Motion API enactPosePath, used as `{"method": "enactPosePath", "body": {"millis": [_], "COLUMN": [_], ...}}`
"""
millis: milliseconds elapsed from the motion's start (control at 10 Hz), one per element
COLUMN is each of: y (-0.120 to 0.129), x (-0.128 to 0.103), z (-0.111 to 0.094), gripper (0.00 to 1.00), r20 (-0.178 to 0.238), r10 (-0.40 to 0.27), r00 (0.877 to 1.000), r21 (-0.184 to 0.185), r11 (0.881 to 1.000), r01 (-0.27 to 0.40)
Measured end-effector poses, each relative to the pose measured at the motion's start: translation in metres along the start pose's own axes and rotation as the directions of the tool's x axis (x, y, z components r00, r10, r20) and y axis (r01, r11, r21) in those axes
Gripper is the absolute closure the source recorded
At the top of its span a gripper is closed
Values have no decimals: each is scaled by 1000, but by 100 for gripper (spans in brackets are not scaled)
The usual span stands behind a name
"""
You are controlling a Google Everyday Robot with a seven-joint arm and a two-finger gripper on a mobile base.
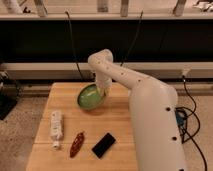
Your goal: Drag the ceramic bowl in a circle
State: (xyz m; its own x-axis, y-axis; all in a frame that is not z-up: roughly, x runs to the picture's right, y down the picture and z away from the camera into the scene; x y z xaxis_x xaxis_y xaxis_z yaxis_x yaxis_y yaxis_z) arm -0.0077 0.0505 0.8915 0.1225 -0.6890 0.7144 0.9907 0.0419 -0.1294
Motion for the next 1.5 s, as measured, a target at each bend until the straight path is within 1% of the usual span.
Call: {"method": "enactPosePath", "body": {"millis": [200,400,500,600,700,800,1000,1100,1200,1400,1500], "y": [-20,-37,-40,-37,-35,-25,0,18,31,45,50], "x": [-12,-34,-54,-68,-78,-89,-88,-81,-75,-55,-41], "z": [1,2,5,7,9,12,15,16,16,16,16], "gripper": [100,100,100,100,100,100,100,100,100,100,100], "r20": [-1,-1,4,8,11,18,22,21,22,26,28], "r10": [-56,-120,-153,-175,-188,-192,-165,-133,-102,-42,-9], "r00": [998,993,988,985,982,981,986,991,995,999,1000], "r21": [4,12,13,10,9,3,-4,-3,-2,3,12], "r11": [998,993,988,985,982,981,986,991,995,999,1000], "r01": [56,120,153,175,188,192,166,133,102,42,8]}}
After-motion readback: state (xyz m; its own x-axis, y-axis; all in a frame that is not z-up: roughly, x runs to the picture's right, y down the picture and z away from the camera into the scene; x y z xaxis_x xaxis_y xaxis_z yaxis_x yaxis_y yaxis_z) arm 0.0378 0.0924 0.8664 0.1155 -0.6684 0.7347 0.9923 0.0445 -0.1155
